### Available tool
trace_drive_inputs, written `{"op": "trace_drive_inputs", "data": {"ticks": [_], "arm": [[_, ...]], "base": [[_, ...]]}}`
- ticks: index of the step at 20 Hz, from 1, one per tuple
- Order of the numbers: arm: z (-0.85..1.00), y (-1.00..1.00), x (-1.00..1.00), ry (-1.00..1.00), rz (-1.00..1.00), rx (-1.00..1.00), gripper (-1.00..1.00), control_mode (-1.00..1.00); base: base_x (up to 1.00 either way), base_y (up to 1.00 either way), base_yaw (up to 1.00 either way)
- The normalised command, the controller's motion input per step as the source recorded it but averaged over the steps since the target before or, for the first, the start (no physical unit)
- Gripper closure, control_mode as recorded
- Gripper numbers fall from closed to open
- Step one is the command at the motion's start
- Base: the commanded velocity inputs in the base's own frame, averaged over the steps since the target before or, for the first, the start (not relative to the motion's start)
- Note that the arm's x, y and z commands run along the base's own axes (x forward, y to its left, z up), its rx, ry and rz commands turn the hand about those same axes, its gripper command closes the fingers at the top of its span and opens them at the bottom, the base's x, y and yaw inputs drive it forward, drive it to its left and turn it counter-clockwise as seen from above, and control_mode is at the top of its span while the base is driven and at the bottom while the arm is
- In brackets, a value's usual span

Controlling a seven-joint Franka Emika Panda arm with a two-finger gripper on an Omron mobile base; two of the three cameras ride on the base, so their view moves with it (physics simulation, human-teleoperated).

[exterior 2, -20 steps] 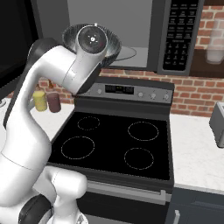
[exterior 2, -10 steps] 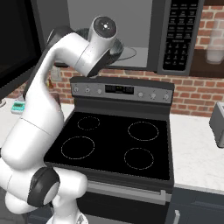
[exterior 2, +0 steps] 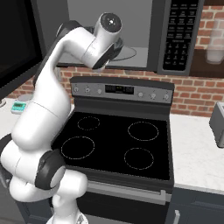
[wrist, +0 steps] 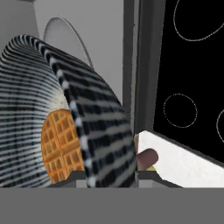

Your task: Open the microwave, place the bowl with waffle inside the microwave, then close the microwave door and turn it on.

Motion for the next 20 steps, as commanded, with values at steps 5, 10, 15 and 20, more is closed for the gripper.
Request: {"op": "trace_drive_inputs", "data": {"ticks": [5, 10, 15, 20], "arm": [[0.0, 0.43, 0.26, -0.01, 0.0, -0.15, 1.0, -1.0], [0.0, 0.32, 0.17, 0.0, -0.06, -0.11, 1.0, -1.0], [0.0, 0.08, 0.13, 0.0, -0.14, -0.04, 1.0, -1.0], [-0.03, 0.0, 0.22, 0.0, -0.08, 0.0, 1.0, -1.0]], "base": [[0.0, 0.0, 0.0], [0.0, 0.0, 0.0], [0.0, 0.0, 0.0], [0.0, 0.0, 0.0]]}}
